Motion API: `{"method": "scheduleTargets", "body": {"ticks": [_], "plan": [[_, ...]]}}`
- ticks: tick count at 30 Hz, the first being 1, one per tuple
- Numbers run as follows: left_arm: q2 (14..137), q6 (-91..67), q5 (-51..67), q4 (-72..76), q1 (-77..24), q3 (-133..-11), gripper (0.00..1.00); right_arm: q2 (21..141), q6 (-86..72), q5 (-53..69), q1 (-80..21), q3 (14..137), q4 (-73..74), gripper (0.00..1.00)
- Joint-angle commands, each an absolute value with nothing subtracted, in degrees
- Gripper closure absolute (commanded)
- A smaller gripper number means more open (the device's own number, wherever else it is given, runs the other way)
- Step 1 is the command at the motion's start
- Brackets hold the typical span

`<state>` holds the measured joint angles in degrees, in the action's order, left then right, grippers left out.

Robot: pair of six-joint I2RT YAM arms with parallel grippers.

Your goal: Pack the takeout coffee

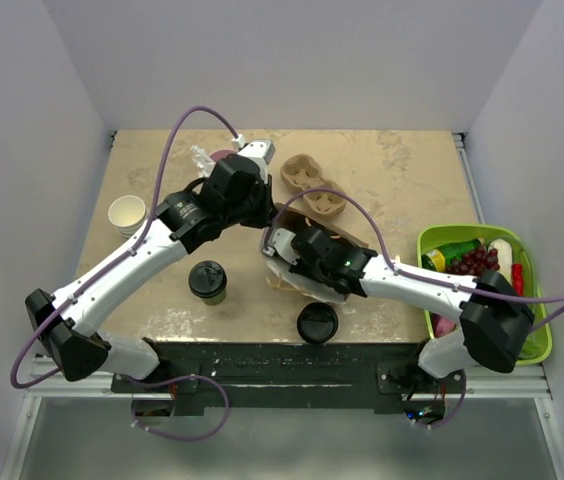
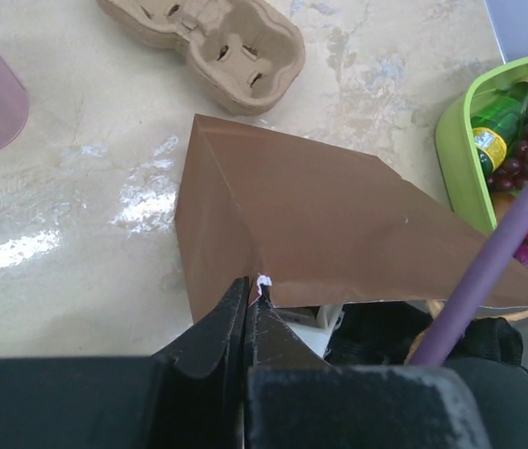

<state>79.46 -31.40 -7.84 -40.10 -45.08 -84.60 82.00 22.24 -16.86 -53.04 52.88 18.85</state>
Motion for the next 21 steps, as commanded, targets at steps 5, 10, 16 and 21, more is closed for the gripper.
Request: {"method": "scheduleTargets", "body": {"ticks": [5, 10, 16, 21], "plan": [[75.06, -30.32, -2.64, -36.56, -45.44, -83.67, 1.0, 88.5, 13.45, -25.66, -51.15, 56.42, 23.37, 0.93], [73.92, -29.8, -0.44, -35.69, -45.44, -83.06, 1.0, 93.42, 10.11, -26.37, -50.98, 57.83, 24.87, 0.94], [73.39, -29.44, 3.6, -34.98, -45.53, -82.44, 1.0, 98.7, 5.12, -28.82, -50.89, 60.81, 25.75, 0.94], [72.16, -29.88, 3.79, -34.01, -46.05, -79.99, 1.0, 101.6, -1.13, -34.97, -50.89, 65.39, 28.65, 0.92]]}}
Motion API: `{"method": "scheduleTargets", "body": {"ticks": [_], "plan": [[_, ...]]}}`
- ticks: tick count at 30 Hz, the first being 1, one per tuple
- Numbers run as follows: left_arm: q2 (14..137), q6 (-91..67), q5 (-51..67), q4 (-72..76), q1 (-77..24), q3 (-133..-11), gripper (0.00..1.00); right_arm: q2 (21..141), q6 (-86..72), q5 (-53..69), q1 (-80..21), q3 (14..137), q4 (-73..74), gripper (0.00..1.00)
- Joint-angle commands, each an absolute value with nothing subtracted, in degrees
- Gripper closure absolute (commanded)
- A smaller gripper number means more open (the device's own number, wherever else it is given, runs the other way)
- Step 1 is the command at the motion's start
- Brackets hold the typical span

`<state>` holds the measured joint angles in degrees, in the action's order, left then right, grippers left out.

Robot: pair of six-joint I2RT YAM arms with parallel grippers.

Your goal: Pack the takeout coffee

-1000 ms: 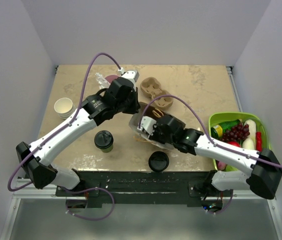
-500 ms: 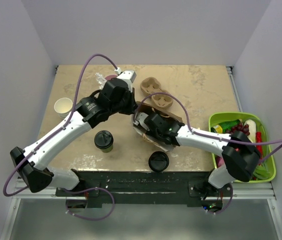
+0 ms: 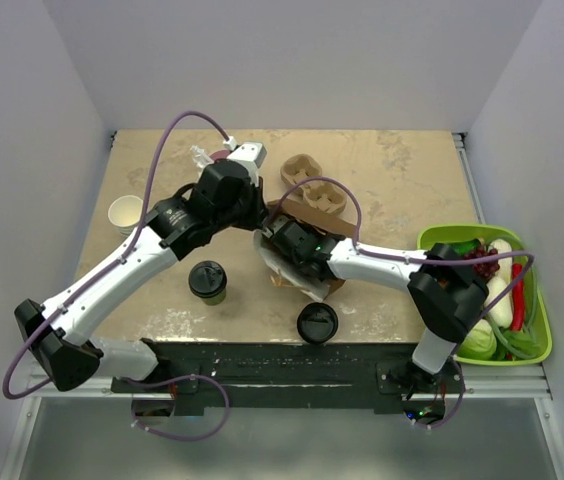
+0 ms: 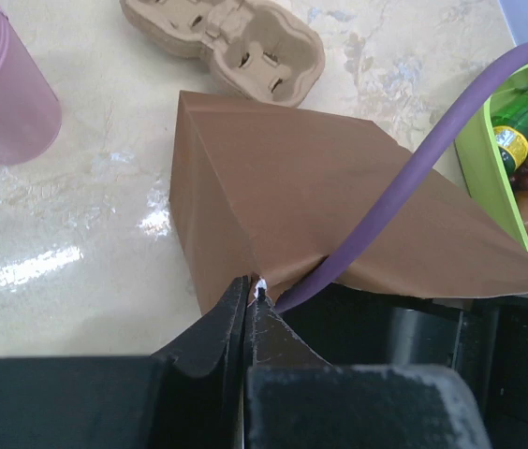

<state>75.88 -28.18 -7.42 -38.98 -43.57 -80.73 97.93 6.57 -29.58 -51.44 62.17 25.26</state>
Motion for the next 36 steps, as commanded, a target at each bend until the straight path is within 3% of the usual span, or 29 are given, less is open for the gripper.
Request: {"method": "scheduleTargets", "body": {"ticks": [1, 3, 6, 13, 17, 24, 32, 36], "plan": [[72.16, -29.97, 3.17, -33.93, -46.05, -79.63, 1.0, 101.43, -1.75, -37.5, -50.98, 65.65, 28.39, 0.92], [72.42, -30.15, 0.37, -34.1, -46.14, -78.32, 1.0, 99.77, -1.76, -38.23, -51.15, 65.83, 28.22, 0.91], [72.51, -31.37, -3.76, -34.1, -46.06, -76.99, 1.0, 96.08, -0.27, -36.22, -52.12, 65.04, 26.11, 0.82], [71.19, -34.63, -8.87, -33.31, -46.14, -74.97, 1.0, 77.3, 8.87, -13.3, -53.09, 58.98, 20.22, 0.52], [71.19, -35.07, -9.67, -33.4, -46.05, -74.27, 1.0, 68.15, 10.54, -3.79, -53.0, 55.38, 17.49, 0.43], [71.19, -34.81, -9.32, -33.4, -46.14, -73.92, 1.0, 58.9, 11.69, 1.67, -53.09, 54.84, 16.35, 0.36], [71.72, -33.75, -6.77, -32.96, -46.05, -74.27, 1.0, 60.38, 10.11, 1.59, -53.09, 58.0, 19.87, 0.35], [71.54, -33.31, -7.12, -33.4, -46.06, -75.41, 1.0, 58.19, 1.79, -3.58, -53.09, 62.83, 18.02, 0.32]]}}
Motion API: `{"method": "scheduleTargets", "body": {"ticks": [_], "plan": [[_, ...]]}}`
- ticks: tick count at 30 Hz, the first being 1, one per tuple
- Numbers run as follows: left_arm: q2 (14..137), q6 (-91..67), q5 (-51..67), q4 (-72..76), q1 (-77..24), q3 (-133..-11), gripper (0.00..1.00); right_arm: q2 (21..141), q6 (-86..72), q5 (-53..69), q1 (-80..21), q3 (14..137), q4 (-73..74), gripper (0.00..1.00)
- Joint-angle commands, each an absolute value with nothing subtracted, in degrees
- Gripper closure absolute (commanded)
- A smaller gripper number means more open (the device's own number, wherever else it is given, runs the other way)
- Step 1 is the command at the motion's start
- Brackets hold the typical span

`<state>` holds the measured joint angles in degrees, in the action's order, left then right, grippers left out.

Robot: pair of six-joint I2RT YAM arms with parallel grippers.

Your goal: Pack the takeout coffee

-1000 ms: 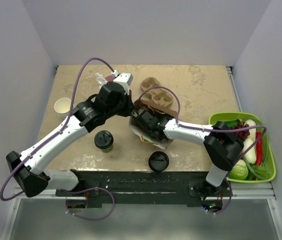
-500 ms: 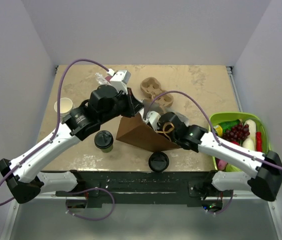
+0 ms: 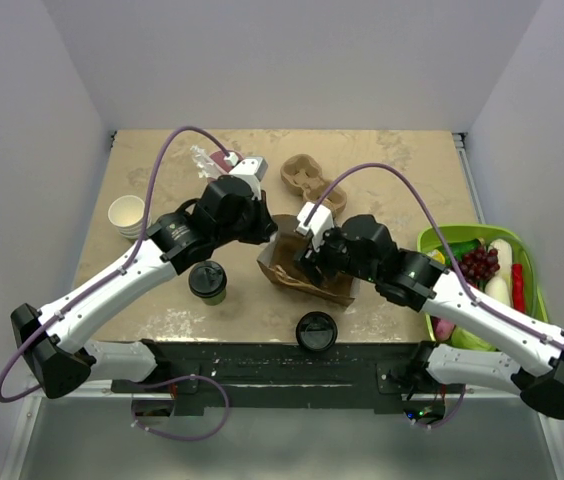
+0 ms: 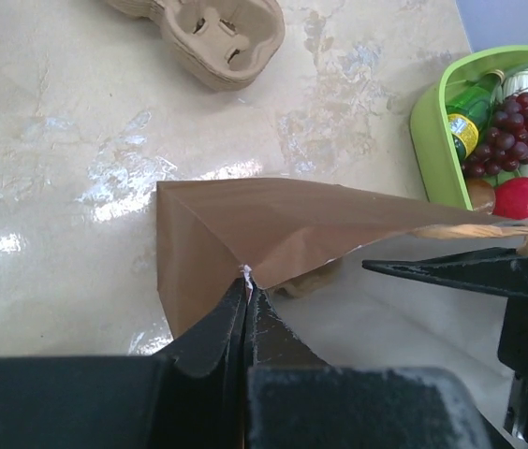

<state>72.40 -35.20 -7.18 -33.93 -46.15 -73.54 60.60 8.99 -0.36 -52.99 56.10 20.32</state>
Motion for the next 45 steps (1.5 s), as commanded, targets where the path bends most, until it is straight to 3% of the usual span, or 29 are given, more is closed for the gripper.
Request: {"method": "scheduleTargets", "body": {"ticks": [1, 6, 9, 10, 13, 17, 24, 28, 33, 36, 40, 45], "plan": [[71.28, -33.05, -7.38, -33.4, -46.05, -75.58, 1.0, 57.66, 0.45, -5.08, -53.09, 65.89, 18.1, 0.28], [69.44, -31.38, -10.36, -31.82, -46.05, -74.01, 1.0, 53.44, -15.86, -12.37, -53.0, 72.85, 20.38, 0.2], [68.56, -31.38, -12.3, -31.91, -46.05, -73.04, 1.0, 51.16, -28.32, -20.45, -53.09, 76.98, 30.37, 0.18], [68.47, -31.2, -12.3, -31.56, -46.05, -72.86, 1.0, 50.8, -31.43, -27.61, -53.09, 79.43, 39.11, 0.18], [68.12, -30.41, -11.78, -30.85, -46.14, -72.42, 1.0, 49.4, -41.02, -34.26, -53.09, 80.68, 55.03, 0.18], [67.68, -29.89, -11.87, -29.89, -46.14, -70.76, 1.0, 48.17, -42.28, -27.38, -53.09, 74.9, 59.15, 0.18], [65.66, -29.53, -10.55, -25.67, -47.37, -66.54, 1.0, 42.98, -38.14, -12.84, -53.09, 62.94, 45.89, 0.23], [62.06, -29.18, -9.58, -22.51, -47.55, -62.59, 1.0, 43.15, -39.98, -15.2, -53.09, 59.34, 47.45, 0.32], [58.28, -29.27, -7.65, -17.77, -47.81, -57.32, 1.0, 42.72, -41.67, -21.26, -53.09, 56.35, 48.52, 0.69], [53.81, -29.09, -7.64, -12.84, -48.08, -52.4, 1.0, 40.79, -39.66, -21.89, -53.09, 52.13, 45.19, 0.8], [50.89, -29.0, -8.61, -8.01, -48.25, -46.07, 1.0, 37.97, -33.67, -20.49, -53.09, 43.54, 34.91, 0.89], [49.4, -29.27, -8.35, -5.01, -48.78, -41.49, 1.0, 34.02, -29.8, -19.68, -53.09, 36.23, 26.12, 0.9]]}}
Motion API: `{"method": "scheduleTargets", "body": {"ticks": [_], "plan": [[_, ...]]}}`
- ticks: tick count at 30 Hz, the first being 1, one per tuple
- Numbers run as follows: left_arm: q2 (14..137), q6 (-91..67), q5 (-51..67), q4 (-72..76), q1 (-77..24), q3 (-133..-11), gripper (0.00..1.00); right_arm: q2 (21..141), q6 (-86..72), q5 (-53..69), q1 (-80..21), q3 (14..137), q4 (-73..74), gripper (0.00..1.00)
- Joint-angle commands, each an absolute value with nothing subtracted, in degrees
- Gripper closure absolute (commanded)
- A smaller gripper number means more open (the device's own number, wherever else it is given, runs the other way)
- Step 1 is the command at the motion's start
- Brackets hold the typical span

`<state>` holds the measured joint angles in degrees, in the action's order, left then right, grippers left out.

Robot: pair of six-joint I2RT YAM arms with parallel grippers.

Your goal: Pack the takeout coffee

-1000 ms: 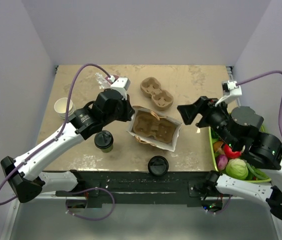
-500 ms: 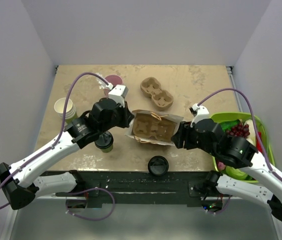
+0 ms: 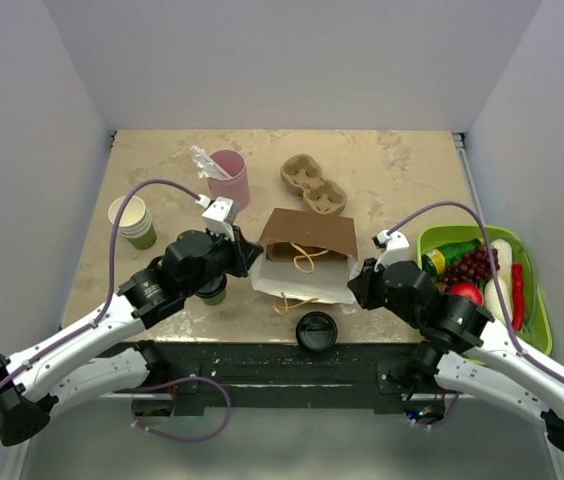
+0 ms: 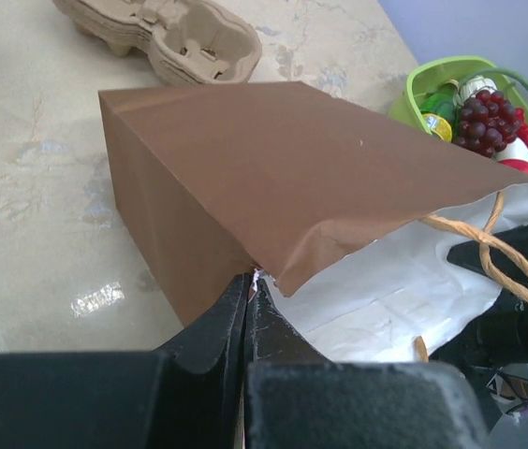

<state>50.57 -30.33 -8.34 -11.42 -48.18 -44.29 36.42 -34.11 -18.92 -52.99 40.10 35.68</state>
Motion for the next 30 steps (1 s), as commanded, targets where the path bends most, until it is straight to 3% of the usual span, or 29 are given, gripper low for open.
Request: {"method": "scheduleTargets", "body": {"ticks": [1, 8, 12, 14, 17, 18, 21, 24, 30], "plan": [[49.39, -29.27, -8.44, -4.84, -48.87, -41.22, 1.0, 33.84, -29.71, -20.3, -53.09, 35.78, 25.67, 0.9], [51.24, -29.7, -10.37, -5.8, -49.39, -40.96, 1.0, 35.85, -28.56, -23.11, -53.09, 35.68, 24.61, 0.92], [52.64, -30.94, -13.35, -9.74, -49.57, -42.62, 1.0, 37.96, -30.14, -32.31, -53.09, 38.31, 28.46, 0.98], [53.61, -31.29, -14.24, -11.77, -49.66, -43.76, 0.92, 39.28, -28.41, -33.57, -53.09, 39.02, 28.92, 1.0], [54.23, -31.81, -15.37, -15.11, -50.27, -46.14, 0.62, 40.51, -23.93, -33.4, -53.17, 39.46, 26.73, 1.0], [54.4, -31.73, -15.73, -16.77, -50.36, -47.19, 0.45, 40.6, -22.69, -32.96, -53.09, 39.55, 24.8, 1.0], [55.1, -31.73, -17.93, -19.76, -50.89, -49.04, 0.29, 41.04, -23.11, -32.96, -53.09, 40.43, 23.56, 1.0], [56.6, -32.08, -18.54, -21.52, -51.24, -49.57, 0.24, 41.22, -28.02, -32.7, -53.09, 41.48, 24.95, 1.0], [59.41, -36.03, -21.26, -22.32, -52.29, -48.95, 0.26, 38.33, -30.24, -29.09, -53.09, 39.99, 23.29, 1.0]]}}
